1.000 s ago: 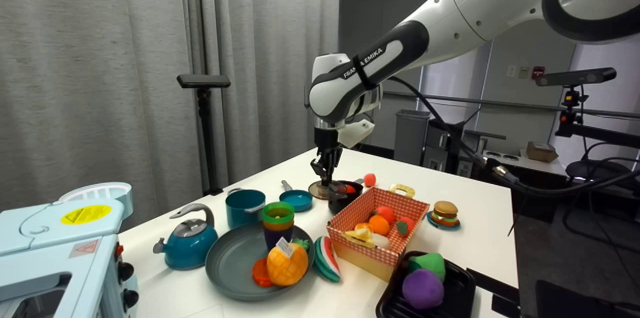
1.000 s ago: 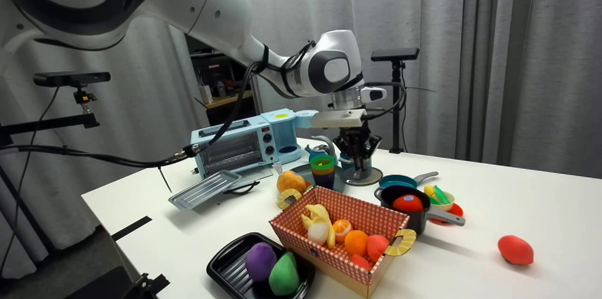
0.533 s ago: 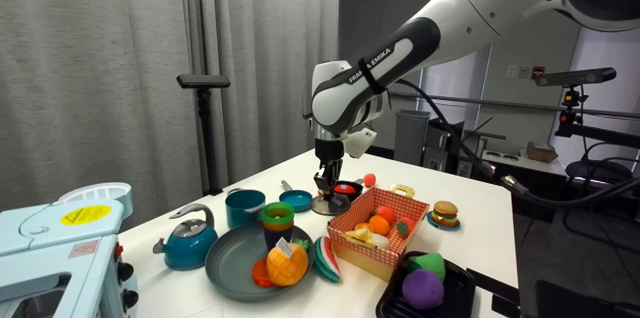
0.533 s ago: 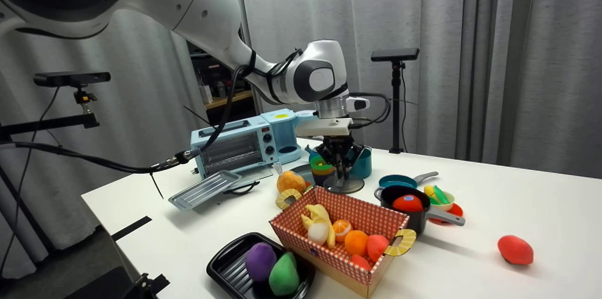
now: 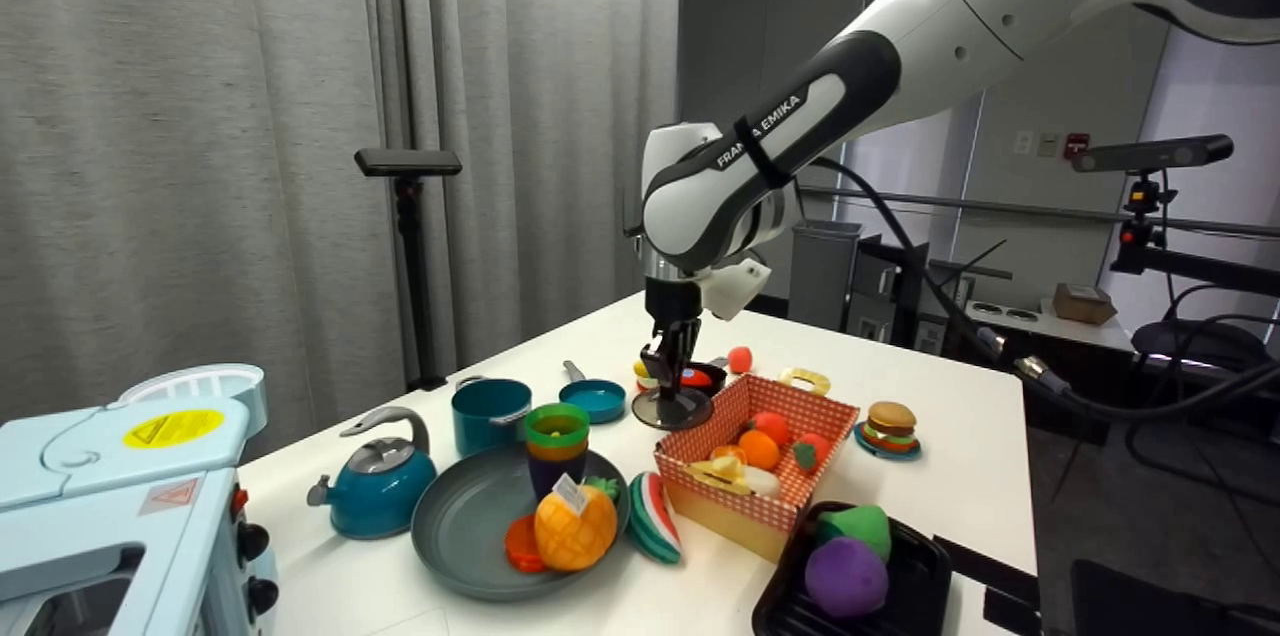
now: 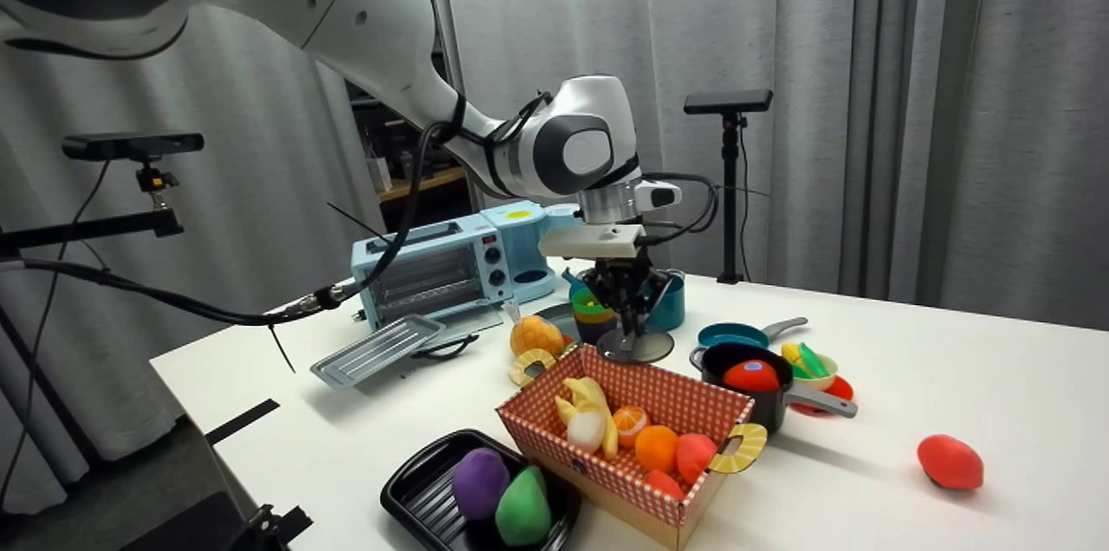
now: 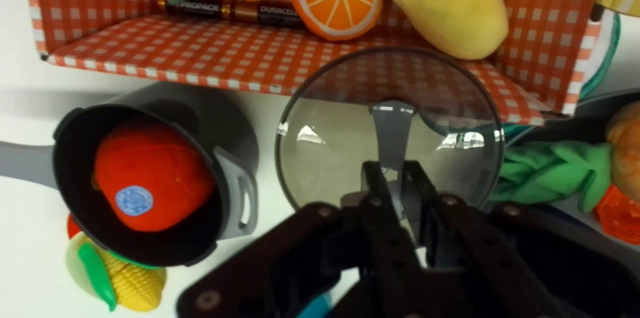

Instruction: Pick up the lid from the small black pot and put it on the table.

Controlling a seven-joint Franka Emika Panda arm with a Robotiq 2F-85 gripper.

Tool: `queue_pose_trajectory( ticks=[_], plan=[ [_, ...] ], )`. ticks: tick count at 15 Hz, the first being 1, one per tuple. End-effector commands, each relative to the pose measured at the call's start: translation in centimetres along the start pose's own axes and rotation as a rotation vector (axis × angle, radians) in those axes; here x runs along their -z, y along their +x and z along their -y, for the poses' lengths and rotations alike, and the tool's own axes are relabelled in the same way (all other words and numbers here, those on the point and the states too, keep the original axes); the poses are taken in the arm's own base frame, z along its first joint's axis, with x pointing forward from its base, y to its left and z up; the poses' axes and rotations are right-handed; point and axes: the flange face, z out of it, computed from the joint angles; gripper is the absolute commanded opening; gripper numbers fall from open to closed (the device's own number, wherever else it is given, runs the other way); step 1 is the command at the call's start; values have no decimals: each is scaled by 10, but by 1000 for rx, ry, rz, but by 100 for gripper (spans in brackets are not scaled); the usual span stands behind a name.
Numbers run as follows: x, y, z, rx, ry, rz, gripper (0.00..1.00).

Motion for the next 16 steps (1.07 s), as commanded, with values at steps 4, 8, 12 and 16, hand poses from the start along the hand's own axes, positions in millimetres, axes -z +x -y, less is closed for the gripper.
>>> queue_pose_trajectory(
  ticks=[4, 8, 12, 16],
  plan=[
    [1, 15, -43, -139, 11, -32, 4],
    [5, 23, -52, -157, 17, -68, 4],
    [-1, 27, -52, -159, 34, -40, 4],
    [-1, 34, -33, -102, 34, -70, 4]
  ],
)
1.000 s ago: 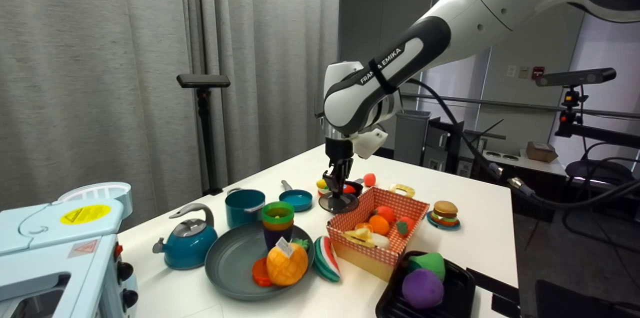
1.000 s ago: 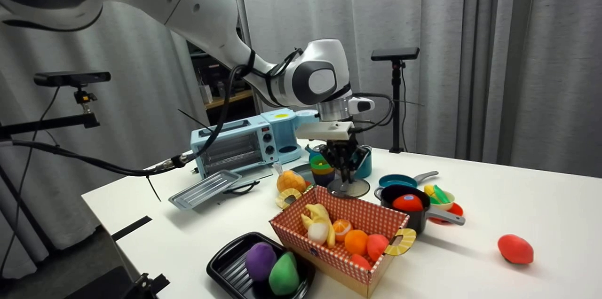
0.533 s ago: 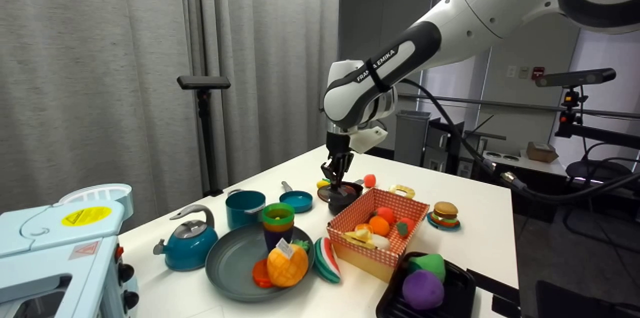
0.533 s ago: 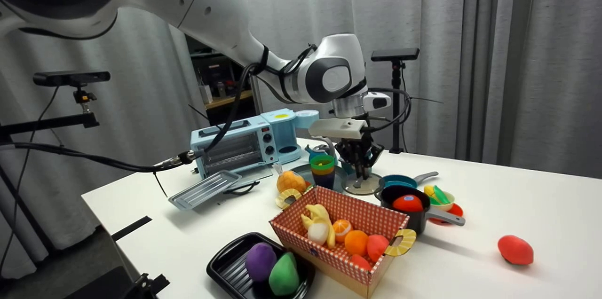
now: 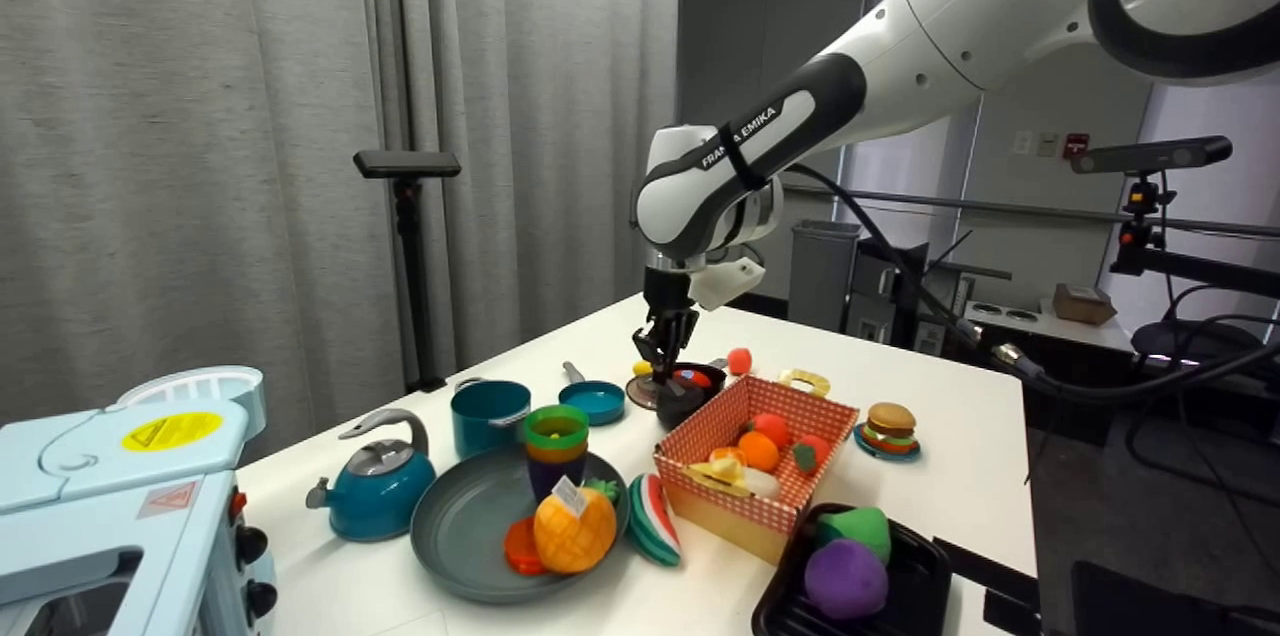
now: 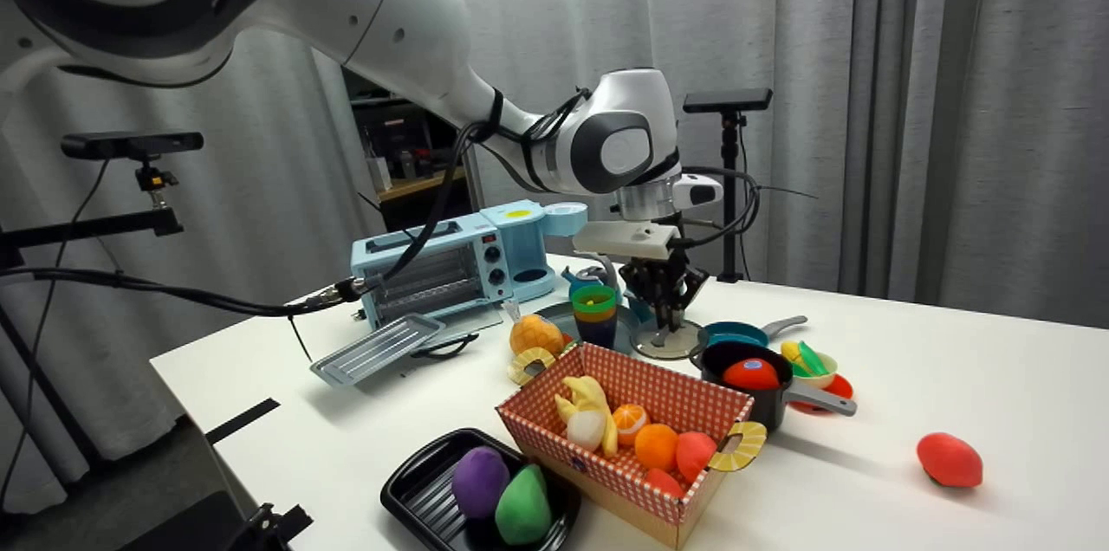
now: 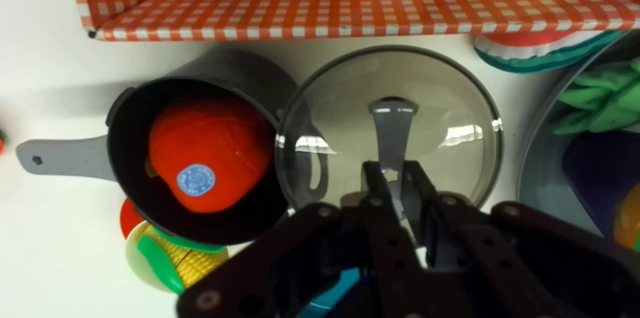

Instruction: Pick up the lid from the small black pot and put it on the table.

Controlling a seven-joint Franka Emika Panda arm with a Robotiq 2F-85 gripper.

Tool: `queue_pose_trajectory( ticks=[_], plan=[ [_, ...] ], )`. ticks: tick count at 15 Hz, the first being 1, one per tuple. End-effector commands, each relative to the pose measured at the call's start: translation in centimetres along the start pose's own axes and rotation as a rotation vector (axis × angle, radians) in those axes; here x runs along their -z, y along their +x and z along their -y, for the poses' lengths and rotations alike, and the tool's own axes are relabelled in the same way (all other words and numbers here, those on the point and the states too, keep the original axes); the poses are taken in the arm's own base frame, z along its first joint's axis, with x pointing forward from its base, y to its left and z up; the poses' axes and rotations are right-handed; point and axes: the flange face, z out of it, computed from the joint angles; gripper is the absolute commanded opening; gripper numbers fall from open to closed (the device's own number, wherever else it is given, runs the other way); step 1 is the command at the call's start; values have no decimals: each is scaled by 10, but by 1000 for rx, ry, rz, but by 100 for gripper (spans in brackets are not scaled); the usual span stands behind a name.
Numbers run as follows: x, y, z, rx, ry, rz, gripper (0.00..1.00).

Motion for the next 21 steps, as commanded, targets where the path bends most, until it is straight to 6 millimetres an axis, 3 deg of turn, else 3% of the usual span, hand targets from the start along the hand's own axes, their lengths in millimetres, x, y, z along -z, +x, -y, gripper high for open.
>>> queue_pose_trajectory(
  ticks=[1, 6, 12, 13, 14, 21],
  plan=[
    [4, 11, 13, 29, 8, -48, 4],
    [8, 13, 18, 39, 5, -84, 4],
    [0, 11, 23, 42, 12, -48, 4],
    [-1, 10, 23, 39, 10, -42, 39],
    [-2, 11, 24, 43, 9, -47, 40],
    [4, 13, 20, 29, 14, -60, 91]
  ],
)
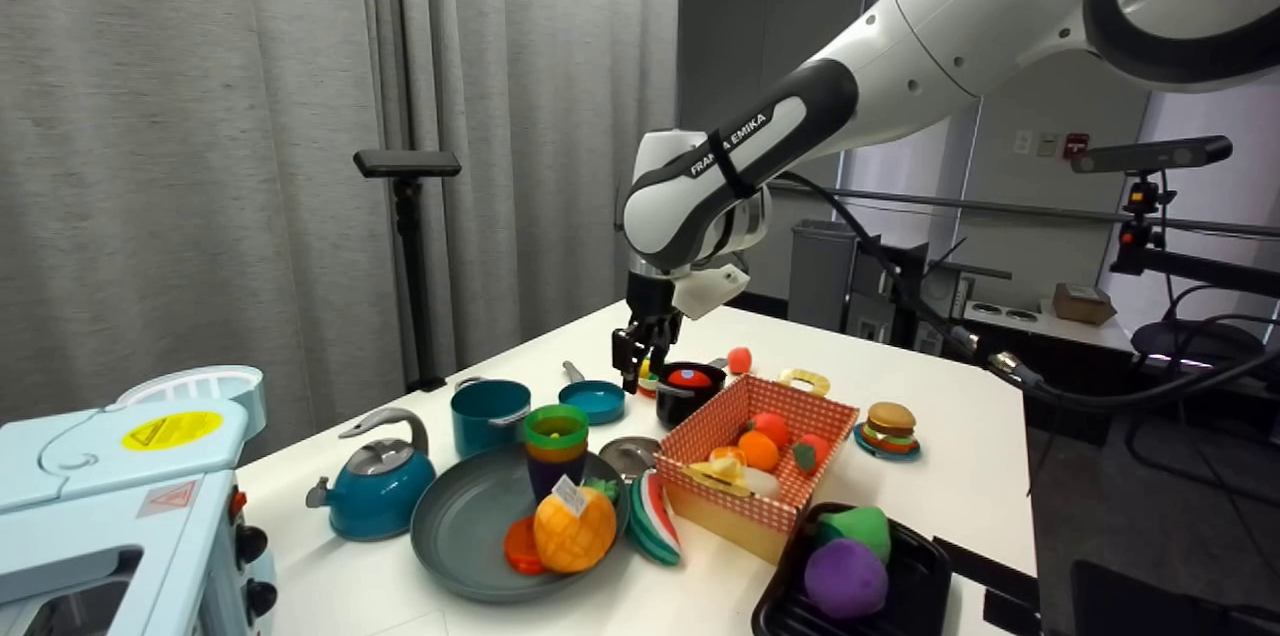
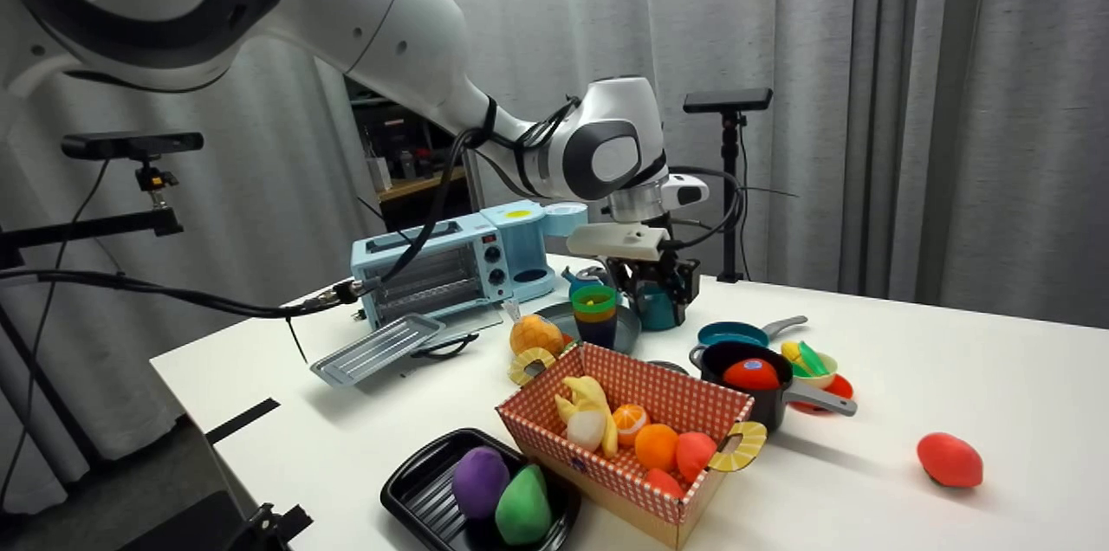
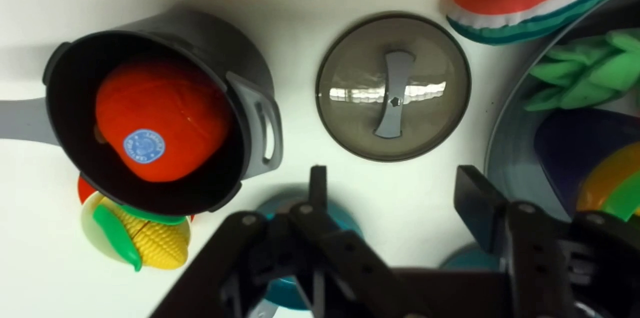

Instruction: Pick up the lid from the small black pot and put it on the table.

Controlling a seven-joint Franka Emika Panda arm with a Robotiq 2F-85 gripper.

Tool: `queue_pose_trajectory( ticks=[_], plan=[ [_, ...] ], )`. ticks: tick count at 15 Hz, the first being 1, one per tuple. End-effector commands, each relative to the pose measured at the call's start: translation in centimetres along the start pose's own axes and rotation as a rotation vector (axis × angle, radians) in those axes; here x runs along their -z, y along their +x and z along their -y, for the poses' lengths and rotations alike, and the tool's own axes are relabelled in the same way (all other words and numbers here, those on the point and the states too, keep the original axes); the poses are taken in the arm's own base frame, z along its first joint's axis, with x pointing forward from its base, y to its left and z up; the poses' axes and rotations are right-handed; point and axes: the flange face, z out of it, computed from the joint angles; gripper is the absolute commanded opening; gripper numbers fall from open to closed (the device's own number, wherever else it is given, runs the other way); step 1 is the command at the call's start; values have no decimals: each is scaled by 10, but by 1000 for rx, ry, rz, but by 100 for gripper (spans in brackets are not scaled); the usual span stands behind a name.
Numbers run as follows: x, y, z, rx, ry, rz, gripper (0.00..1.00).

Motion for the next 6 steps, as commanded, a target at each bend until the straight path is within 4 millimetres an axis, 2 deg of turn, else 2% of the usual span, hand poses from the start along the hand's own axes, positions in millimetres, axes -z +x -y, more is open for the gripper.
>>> queue_pose_trajectory(
  ticks=[1, 3, 4, 6],
  plan=[
    [9, 5, -3, -1, 5, -15, 98],
    [12, 7, -4, -9, -8, -31, 100],
    [4, 3, -2, -1, -2, -9, 100],
    [4, 3, -2, -2, -2, -8, 100]
  ],
)
